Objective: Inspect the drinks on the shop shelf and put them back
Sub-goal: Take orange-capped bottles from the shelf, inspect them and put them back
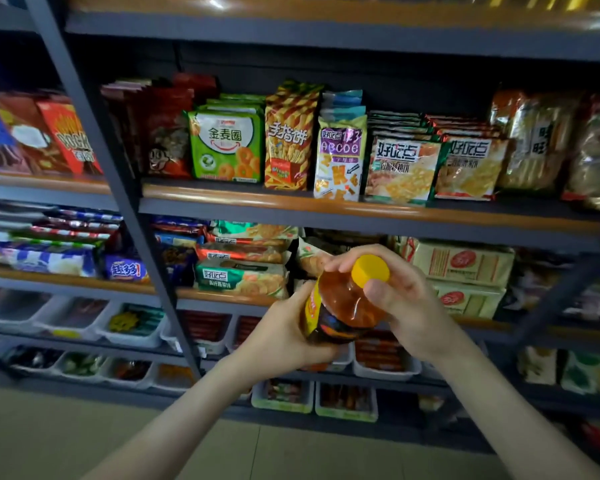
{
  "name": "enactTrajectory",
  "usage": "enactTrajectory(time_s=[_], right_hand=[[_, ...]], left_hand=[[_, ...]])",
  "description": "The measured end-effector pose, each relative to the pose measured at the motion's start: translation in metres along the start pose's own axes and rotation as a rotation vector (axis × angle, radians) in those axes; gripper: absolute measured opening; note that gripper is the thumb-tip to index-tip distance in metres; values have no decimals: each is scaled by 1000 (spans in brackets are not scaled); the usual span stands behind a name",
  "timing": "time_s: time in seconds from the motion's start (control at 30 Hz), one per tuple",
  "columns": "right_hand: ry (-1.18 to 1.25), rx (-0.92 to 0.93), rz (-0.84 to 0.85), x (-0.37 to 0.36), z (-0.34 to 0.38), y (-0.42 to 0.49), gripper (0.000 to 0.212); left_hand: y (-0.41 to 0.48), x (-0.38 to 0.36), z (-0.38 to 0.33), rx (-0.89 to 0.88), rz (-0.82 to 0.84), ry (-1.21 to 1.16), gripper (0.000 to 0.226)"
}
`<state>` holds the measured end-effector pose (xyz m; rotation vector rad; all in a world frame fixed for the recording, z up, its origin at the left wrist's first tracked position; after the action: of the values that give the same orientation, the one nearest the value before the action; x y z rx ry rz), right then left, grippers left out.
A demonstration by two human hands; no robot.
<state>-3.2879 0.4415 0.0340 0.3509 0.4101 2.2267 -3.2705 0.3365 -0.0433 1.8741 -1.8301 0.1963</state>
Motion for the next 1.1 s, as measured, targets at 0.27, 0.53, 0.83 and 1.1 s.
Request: enactTrajectory(time_s=[0.27,0.53,0.83,1.1], right_hand=[[-87,-260,46,-6,-63,-21,85],[-117,-513,115,-11,-89,-45,93],[458,-629,-158,5,-91,-52,48],[-337,-596,-69,9,-77,-52,56]], left_hand=[[-10,-38,10,446,57,-659,35],[-7,-41,38,692,-49,-682,46],[-7,-33,45,706,35,-612,46],[-15,-69,48,846,-25,-1050,42]])
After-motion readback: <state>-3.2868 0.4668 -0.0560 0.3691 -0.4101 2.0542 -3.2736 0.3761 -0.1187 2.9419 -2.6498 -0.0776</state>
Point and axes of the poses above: each hand's wrist, its own y-axis towards the middle knuckle, its own x-axis out of the back of the hand, z = x × y, the point moved 10 cm from there along y, towards the middle knuckle, and after that the axes turned 2 degrees about -z, right-handed, at the moved point
